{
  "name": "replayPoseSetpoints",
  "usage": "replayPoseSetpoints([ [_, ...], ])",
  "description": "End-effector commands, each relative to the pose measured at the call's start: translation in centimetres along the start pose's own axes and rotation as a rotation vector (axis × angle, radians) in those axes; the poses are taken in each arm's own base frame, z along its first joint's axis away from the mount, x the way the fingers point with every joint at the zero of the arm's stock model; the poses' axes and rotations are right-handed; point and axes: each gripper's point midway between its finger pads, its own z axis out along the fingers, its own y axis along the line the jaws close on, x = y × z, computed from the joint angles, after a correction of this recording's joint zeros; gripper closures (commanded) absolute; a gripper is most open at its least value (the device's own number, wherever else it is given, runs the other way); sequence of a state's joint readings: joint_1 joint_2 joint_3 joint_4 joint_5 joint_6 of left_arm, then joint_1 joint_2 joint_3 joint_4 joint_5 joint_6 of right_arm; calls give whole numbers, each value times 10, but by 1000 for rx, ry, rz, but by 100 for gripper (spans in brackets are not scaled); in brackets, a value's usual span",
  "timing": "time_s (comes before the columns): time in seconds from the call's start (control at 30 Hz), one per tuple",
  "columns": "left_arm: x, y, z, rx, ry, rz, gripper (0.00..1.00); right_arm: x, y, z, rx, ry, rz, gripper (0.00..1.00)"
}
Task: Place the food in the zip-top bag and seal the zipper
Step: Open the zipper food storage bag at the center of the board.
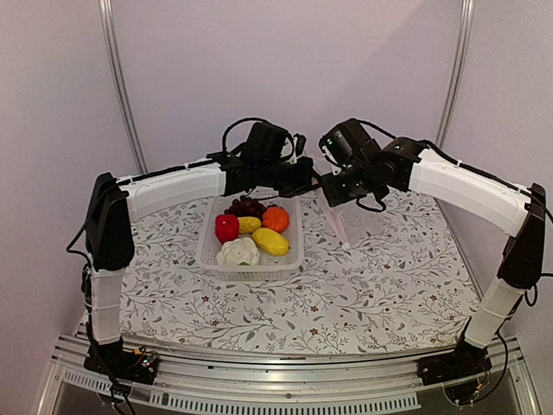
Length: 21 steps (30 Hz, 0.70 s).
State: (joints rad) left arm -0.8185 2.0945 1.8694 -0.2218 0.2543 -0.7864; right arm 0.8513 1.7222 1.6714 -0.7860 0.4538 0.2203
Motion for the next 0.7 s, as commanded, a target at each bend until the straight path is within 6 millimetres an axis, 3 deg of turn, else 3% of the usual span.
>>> replayPoseSetpoints([
  [0.0,-20,-20,-17,29,-65,-3,100,-16,16,-18,-78,-47,40,48],
  [0.07,-25,-19,-19,32,-78,-36,100,-17,14,-22,-74,-53,40,46],
  [0.23,-35,-21,-26,33,-104,-87,100,0,4,-3,35,-5,-33,47],
  [0.5,-35,-25,-30,43,-101,-94,100,-11,-17,-6,158,-57,-52,57],
  [0.63,-35,-28,-31,55,-101,-89,100,3,-15,7,167,-22,-78,59],
  [0.67,-34,-28,-31,55,-98,-89,100,6,-15,9,172,-16,-78,65],
])
